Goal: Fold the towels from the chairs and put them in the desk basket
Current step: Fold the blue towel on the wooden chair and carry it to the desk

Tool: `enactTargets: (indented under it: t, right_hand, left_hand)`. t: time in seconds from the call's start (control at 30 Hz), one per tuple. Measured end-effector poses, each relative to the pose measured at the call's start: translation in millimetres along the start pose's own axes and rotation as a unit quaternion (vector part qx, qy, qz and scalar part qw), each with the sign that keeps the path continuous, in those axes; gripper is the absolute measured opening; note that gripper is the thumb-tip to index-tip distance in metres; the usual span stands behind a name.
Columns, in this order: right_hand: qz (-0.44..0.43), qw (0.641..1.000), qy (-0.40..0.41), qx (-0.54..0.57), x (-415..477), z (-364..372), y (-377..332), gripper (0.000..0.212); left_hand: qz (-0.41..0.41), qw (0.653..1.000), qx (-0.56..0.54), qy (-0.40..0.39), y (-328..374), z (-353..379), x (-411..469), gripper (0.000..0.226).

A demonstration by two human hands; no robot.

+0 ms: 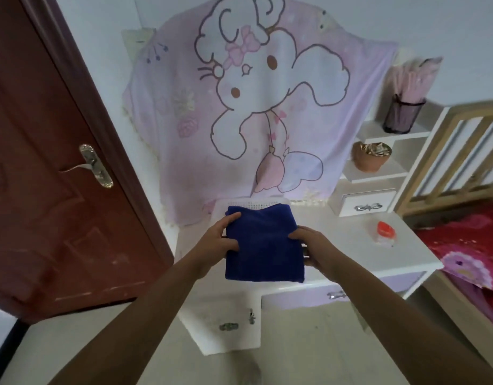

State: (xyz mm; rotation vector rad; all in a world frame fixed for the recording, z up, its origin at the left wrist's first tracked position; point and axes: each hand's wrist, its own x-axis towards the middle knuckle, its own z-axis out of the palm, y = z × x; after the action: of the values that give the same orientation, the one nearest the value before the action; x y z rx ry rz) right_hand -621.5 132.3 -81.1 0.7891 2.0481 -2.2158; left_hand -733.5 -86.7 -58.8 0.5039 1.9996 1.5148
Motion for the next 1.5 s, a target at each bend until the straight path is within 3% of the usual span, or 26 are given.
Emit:
enactTargets:
  t: [0.2,0.4,0.5,0.6,0.73,0.83,1.0,1.07,1.13,1.3,1.4,1.5]
  right_hand:
    - [0.079,0.996,0.042,-0.004,142.8,1.1,-15.8,0.027]
    - [0.135,0.985,0.094,-0.045,267.9,0.9,10.6,0.047]
    - [0.129,0.976,0.092,-0.148,294.4,3.6,34.6,0.047]
    - [0.139,0.948,0.049,-0.283,316.0,11.4,69.0,0.044]
    - [0.144,0.928,0.057,-0.339,329.0,12.6,90.7,0.045]
    - [0.16,0.92,0.038,-0.355,332.5,11.5,89.0,0.044]
    - [0.16,0.916,0.026,-0.366,321.1,6.2,60.4,0.046]
    - [0.13,0.914,0.036,-0.383,309.0,1.4,42.2,0.049]
    - [0.081,0.901,0.049,-0.423,293.4,-6.0,21.0,0.056]
    - [-0.085,0.795,0.176,-0.574,235.8,-57.7,-20.6,0.06]
    - [-0.091,0.747,0.272,-0.6,179.0,-105.0,-35.4,0.061]
    - [-0.059,0.72,0.348,-0.598,98.9,-152.3,-41.1,0.065]
  left_hand:
    - [-0.071,0.997,0.025,-0.027,-18.9,-39.5,160.6,0.073]
    - [-0.113,0.993,0.039,-0.005,-74.9,-54.6,280.2,0.068]
    - [-0.136,0.987,0.081,0.023,-110.8,-46.3,295.4,0.064]
    - [-0.193,0.971,0.138,0.004,-154.6,-37.4,306.3,0.064]
    - [-0.195,0.97,0.145,0.016,-175.4,-33.7,318.2,0.061]
    - [-0.202,0.966,0.163,-0.019,-176.9,-36.8,321.4,0.058]
    - [-0.183,0.933,0.295,-0.095,-161.5,-43.0,322.6,0.068]
    - [-0.124,0.909,0.391,-0.074,-140.9,-37.6,317.6,0.068]
    - [-0.009,0.877,0.479,-0.038,-113.9,-31.9,314.4,0.061]
    - [0.198,0.779,0.593,0.04,-29.6,-4.0,315.1,0.058]
    - [0.285,0.739,0.606,0.074,19.6,30.2,302.5,0.063]
    - [0.35,0.725,0.589,0.076,59.8,82.9,269.6,0.06]
